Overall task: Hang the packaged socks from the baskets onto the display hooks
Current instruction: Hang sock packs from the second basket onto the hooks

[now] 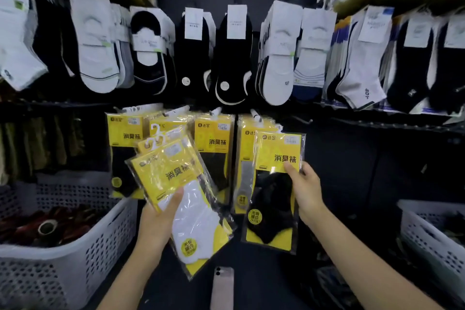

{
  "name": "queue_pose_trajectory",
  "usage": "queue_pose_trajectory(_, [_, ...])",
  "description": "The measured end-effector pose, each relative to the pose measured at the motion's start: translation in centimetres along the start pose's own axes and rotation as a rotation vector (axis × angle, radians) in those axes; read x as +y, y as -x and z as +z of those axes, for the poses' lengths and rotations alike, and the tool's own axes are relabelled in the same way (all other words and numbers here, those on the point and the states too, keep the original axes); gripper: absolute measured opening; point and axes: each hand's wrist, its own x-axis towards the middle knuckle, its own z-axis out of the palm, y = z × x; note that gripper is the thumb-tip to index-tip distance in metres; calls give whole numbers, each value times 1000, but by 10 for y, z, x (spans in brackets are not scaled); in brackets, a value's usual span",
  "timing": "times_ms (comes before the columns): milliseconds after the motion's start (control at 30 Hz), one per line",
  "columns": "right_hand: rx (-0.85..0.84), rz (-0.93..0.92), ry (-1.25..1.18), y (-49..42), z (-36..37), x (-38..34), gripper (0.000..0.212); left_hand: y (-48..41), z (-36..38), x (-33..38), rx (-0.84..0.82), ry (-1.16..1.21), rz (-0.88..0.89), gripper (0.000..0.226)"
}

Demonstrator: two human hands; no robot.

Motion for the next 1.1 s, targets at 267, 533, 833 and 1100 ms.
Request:
queue_pose_trajectory(267, [-43, -11, 57, -44, 36, 3, 12, -16, -23, -3, 64, -17, -19, 25])
queue_pose_trajectory(533, [0, -48, 176, -75, 42, 20, 7, -28, -36, -3, 76, -6, -55, 39])
queue_pose_trajectory(833, [241, 80, 261, -53, 38, 28, 34, -24, -25, -1, -12, 21, -46, 12])
queue_pose_trajectory(1100, [-335, 92, 182, 39, 50, -5, 13, 0, 20, 7, -148, 96, -191, 14])
